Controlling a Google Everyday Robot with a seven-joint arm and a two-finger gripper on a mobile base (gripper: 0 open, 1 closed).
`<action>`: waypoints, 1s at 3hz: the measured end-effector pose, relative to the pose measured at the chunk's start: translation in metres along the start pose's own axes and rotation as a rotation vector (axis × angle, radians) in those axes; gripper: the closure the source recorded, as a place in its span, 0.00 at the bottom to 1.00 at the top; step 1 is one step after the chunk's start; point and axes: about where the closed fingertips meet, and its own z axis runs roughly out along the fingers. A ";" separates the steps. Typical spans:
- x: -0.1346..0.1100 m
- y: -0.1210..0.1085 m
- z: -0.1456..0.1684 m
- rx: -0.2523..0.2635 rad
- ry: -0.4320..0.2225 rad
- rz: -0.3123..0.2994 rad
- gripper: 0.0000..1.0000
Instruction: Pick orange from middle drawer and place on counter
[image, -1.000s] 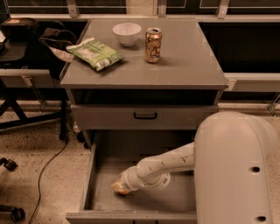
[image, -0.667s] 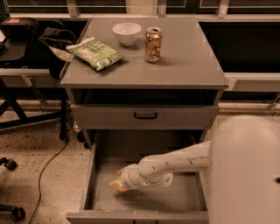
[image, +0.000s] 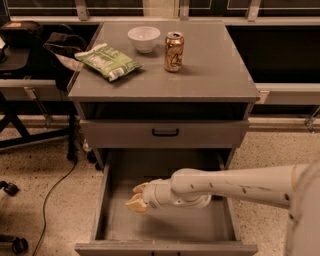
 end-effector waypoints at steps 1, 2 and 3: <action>-0.026 0.003 -0.035 -0.039 -0.051 -0.027 1.00; -0.046 0.008 -0.063 -0.084 -0.087 -0.049 1.00; -0.049 0.010 -0.064 -0.090 -0.098 -0.051 1.00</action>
Offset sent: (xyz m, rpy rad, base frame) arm -0.0040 -0.0274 0.1162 0.1379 -0.0451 0.1096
